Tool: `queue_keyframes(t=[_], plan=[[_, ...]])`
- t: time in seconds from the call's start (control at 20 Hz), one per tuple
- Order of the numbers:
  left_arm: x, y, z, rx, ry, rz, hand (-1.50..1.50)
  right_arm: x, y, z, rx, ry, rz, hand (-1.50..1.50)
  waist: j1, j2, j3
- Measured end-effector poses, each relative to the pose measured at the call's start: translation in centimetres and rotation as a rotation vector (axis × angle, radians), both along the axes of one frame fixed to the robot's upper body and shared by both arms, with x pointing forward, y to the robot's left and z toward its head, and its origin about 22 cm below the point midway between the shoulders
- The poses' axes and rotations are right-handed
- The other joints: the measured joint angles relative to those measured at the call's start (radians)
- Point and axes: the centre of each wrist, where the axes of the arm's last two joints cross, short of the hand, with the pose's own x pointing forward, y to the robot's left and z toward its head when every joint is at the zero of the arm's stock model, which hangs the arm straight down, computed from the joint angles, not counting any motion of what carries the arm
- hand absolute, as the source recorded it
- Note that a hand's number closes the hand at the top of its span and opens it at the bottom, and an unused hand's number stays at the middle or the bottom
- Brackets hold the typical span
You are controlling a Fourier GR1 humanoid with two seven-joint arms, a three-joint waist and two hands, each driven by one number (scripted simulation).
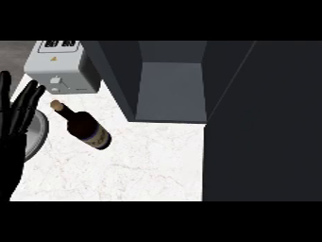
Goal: Pick up the wine, place it into the cabinet and close the cabinet
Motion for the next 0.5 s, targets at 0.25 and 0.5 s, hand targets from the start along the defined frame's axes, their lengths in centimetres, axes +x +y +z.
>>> queue_keyframes(t=[0.25,0.5], plan=[[3.8,-1.6,0.3,-0.009,0.046,0.058,-1.50,-1.1,1.0,0.1,0.018,-0.018,0.024,-1.50,-0.032,-0.007,0.000],[6.8,-4.4,1.7,-0.140,0.203,0.053,-1.50,-2.5,2.8,0.1,0.027,0.034,0.267,-1.50,-0.053,-0.009,0.000]])
